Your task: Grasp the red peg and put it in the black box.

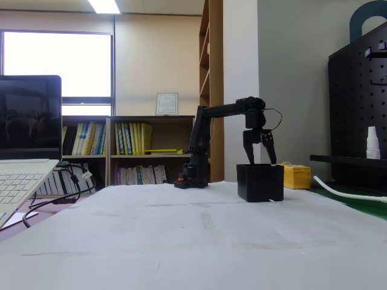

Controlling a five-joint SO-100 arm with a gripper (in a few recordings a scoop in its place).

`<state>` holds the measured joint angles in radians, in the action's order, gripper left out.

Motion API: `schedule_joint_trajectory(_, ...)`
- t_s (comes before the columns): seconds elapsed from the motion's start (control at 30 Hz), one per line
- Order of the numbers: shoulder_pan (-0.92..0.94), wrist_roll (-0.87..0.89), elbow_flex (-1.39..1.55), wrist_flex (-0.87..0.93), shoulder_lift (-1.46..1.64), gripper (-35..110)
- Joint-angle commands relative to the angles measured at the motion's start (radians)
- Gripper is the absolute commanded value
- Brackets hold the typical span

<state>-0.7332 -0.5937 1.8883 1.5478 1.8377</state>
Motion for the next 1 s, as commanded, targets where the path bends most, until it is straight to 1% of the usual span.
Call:
schedule_joint_trajectory(0.0,-0.005,0.000,0.054,0.012,-0.015,25)
schedule_joint_trajectory(0.23,0.018,-0.003,0.061,0.018,-0.028,25)
schedule_joint_trajectory(0.27,0.023,-0.005,0.071,0.029,-0.035,23)
schedule_joint_trajectory(0.4,0.051,-0.009,0.121,0.060,-0.074,8)
schedule_joint_trajectory(0.47,0.061,-0.040,0.146,0.074,-0.094,2)
schedule_joint_trajectory(0.53,0.074,-0.063,0.172,0.097,-0.114,0)
schedule_joint_trajectory(0.77,0.106,-0.114,0.219,0.150,-0.207,0)
schedule_joint_trajectory(0.97,0.152,-0.181,0.149,0.195,-0.439,0)
